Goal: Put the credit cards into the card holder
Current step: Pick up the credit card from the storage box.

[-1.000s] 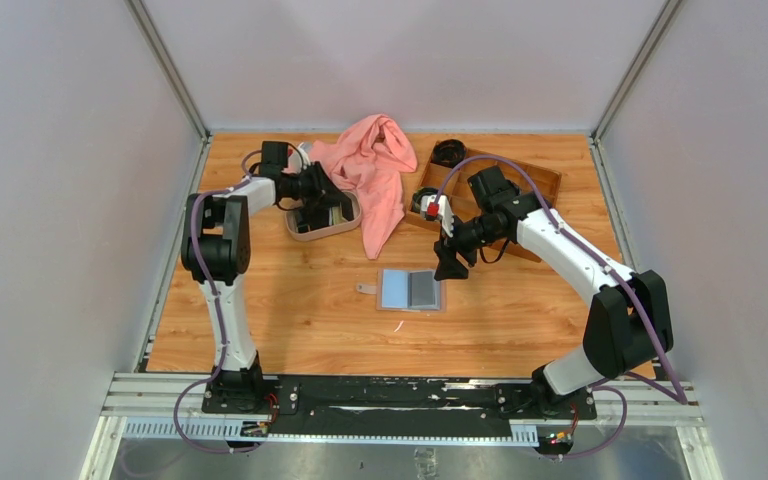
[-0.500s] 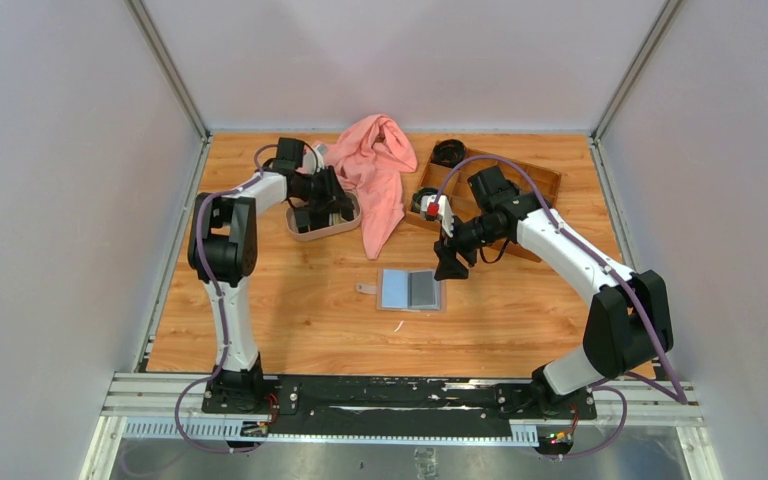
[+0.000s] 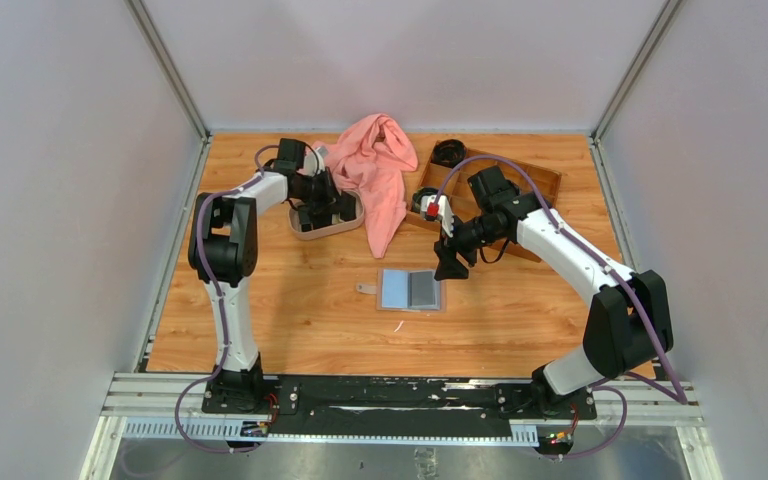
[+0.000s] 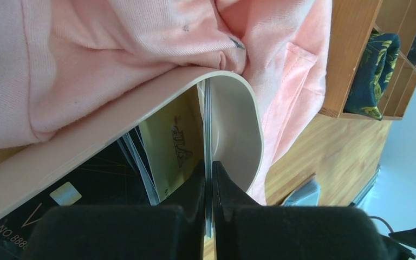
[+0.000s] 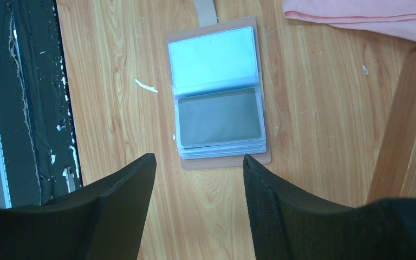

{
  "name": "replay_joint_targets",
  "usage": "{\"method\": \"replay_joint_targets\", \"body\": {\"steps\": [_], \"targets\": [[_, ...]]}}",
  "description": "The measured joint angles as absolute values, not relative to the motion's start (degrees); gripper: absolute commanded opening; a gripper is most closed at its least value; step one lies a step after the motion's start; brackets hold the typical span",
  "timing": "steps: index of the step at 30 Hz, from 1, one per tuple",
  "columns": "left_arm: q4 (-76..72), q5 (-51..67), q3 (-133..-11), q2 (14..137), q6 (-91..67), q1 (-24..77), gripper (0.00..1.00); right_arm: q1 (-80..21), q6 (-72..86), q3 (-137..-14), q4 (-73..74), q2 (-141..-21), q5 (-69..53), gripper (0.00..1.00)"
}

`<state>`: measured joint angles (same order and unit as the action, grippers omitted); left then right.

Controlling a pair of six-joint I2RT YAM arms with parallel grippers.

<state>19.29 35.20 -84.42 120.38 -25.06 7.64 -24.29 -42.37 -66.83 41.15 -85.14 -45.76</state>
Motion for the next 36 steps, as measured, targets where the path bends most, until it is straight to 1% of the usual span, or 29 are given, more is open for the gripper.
{"method": "replay_joint_targets", "body": {"steps": [1,2,4,5,7,10,17,21,27,30,36], "targets": [[19.27,35.2,-84.42,120.38,-25.06,7.64,0.01,-24.29,-42.44,-66.83,41.15,-85.14,-45.76,0.64],[19.27,35.24,-84.42,120.38,-25.06,7.64,0.11,-24.29,-42.48,-66.83,41.15,-85.14,-45.76,0.64],[19.2,35.33,-84.42,120.38,-25.04,7.64,0.25,-24.29,-42.5,-66.83,41.15,-85.14,-45.74,0.64],[19.2,35.33,-84.42,120.38,-25.02,7.64,0.29,-24.29,-42.5,-66.83,41.15,-85.14,-45.74,0.64],[19.2,35.51,-84.42,120.38,-24.77,7.64,0.35,-24.29,-42.5,-66.83,41.15,-85.14,-45.56,0.64],[19.18,35.86,-84.42,120.38,-24.73,7.62,0.38,-24.29,-42.5,-66.83,41.15,-85.14,-45.39,0.64],[17.21,38.5,-84.23,120.38,-26.17,7.57,0.27,-24.29,-42.54,-66.83,41.15,-85.14,-45.36,0.64],[15.14,40.01,-83.37,120.38,-27.66,7.25,0.24,-24.29,-42.57,-66.83,41.15,-85.14,-45.32,0.64],[14.04,40.84,-82.96,120.38,-28.6,6.48,0.23,-24.29,-42.57,-66.83,41.15,-85.14,-45.3,0.64],[13.74,40.99,-82.89,120.38,-29.02,6.26,0.01,-24.29,-42.59,-66.83,41.15,-85.14,-45.17,0.64],[13.61,41.19,-82.7,120.38,-29.17,5.8,0.0,-24.29,-42.65,-66.83,41.15,-85.14,-44.97,0.64]]}}
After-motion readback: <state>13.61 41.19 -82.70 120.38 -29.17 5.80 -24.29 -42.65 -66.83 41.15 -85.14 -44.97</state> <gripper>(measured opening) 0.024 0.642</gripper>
